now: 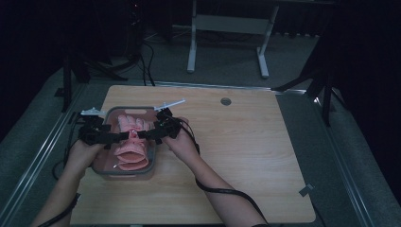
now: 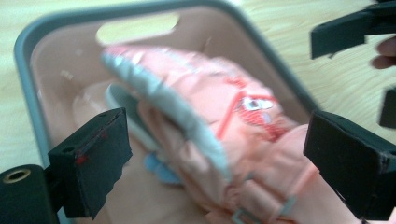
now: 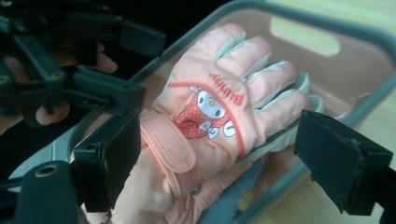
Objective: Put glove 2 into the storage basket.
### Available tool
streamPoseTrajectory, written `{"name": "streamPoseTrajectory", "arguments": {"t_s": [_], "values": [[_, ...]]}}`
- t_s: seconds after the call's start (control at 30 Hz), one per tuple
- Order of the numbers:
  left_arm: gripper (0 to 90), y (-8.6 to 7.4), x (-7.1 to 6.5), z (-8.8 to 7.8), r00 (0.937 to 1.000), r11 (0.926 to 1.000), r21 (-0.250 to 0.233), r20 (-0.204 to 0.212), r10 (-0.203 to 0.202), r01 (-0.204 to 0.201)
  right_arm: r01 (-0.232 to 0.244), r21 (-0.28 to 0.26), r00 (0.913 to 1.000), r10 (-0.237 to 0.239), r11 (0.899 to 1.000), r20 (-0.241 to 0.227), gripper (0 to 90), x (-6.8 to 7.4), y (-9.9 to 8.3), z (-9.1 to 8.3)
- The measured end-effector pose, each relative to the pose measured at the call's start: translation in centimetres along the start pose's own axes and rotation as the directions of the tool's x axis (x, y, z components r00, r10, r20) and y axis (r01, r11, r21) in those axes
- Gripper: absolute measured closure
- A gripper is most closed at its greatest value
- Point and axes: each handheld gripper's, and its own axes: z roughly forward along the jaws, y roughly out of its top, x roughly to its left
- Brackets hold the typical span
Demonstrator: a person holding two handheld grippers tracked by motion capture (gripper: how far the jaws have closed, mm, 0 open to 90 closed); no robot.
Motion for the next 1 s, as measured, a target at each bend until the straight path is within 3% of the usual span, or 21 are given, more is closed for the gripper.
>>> {"name": "streamPoseTrajectory", "arguments": {"t_s": [0.1,0.13,0.17,0.23,0.53,0.7,0.73,0.77,0.93,0.97,1.0], "values": [[7.4,0.0,-1.1,-0.8,0.9985,0.9982,-0.034,-0.026,0.049,-0.049,0.005,0.009,1.0,-0.004,1.0,-0.005,13.6,-0.2,-0.1,-0.9],[7.5,0.0,-1.1,-0.8,0.9985,0.9982,-0.034,-0.026,0.049,-0.049,0.005,0.009,1.0,-0.004,1.0,-0.005,13.6,-0.2,-0.1,-0.9],[7.5,0.0,-2.0,-1.2,0.9969,0.9963,-0.046,-0.033,0.071,-0.073,0.016,0.007,0.9999,-0.016,1.0,0.0,13.6,-0.2,-0.3,-1.1],[7.5,0.0,-2.8,-1.5,0.9959,0.9944,-0.055,-0.016,0.089,-0.09,0.04,0.01,0.9992,-0.04,0.999,0.009,13.7,-0.3,-0.7,-1.8],[7.5,0.1,-7.1,-1.9,0.9844,0.9826,-0.099,0.063,0.164,-0.157,0.055,0.024,0.9984,-0.055,0.998,0.011,14.1,-1.1,-2.3,-4.0],[7.5,0.3,-10.1,-1.6,0.9673,0.9722,-0.103,0.122,0.222,-0.21,0.072,0.025,0.9973,-0.072,0.997,0.009,14.1,-1.2,-3.1,-4.9],[7.5,0.3,-10.1,-1.6,0.9673,0.9722,-0.103,0.122,0.222,-0.21,0.072,0.025,0.9973,-0.072,0.997,0.009,14.1,-1.2,-3.1,-4.9],[7.5,0.3,-11.3,-1.3,0.9616,0.9676,-0.115,0.134,0.239,-0.225,0.074,0.024,0.9972,-0.074,0.997,0.01,14.1,-1.3,-3.3,-5.1],[7.5,0.2,-13.8,-0.5,0.9439,0.9594,-0.124,0.185,0.273,-0.253,0.065,0.018,0.9978,-0.065,0.998,0.01,14.1,-2.0,-4.3,-6.5],[7.5,0.2,-13.8,-0.5,0.9439,0.9594,-0.124,0.185,0.273,-0.253,0.065,0.018,0.9978,-0.065,0.998,0.01,14.1,-2.0,-4.3,-6.5],[7.5,0.1,-14.6,-0.1,0.9378,0.956,-0.124,0.197,0.286,-0.266,0.064,0.019,0.9979,-0.064,0.998,0.008,14.1,-2.1,-4.5,-6.7]]}}
